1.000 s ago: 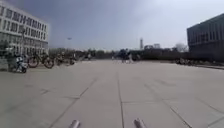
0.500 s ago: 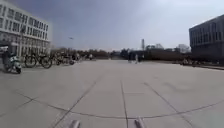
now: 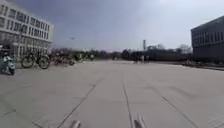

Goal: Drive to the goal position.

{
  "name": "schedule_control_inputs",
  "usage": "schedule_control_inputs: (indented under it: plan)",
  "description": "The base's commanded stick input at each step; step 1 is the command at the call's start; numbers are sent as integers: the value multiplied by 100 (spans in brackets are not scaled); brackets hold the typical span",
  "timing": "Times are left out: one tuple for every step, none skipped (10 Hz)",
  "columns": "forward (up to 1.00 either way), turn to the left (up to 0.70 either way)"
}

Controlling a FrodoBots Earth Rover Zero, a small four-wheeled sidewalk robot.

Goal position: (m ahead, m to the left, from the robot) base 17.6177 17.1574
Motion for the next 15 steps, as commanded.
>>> schedule_control_inputs:
  plan:
    - [85,1]
    - [85,1]
    - [85,1]
    - [85,1]
    - [85,1]
    - [85,0]
    - [85,-8]
    - [85,-21]
    - [85,-6]
    - [85,1]
    - [85,1]
    - [85,1]
    - [85,1]
    - [85,1]
    - [85,1]
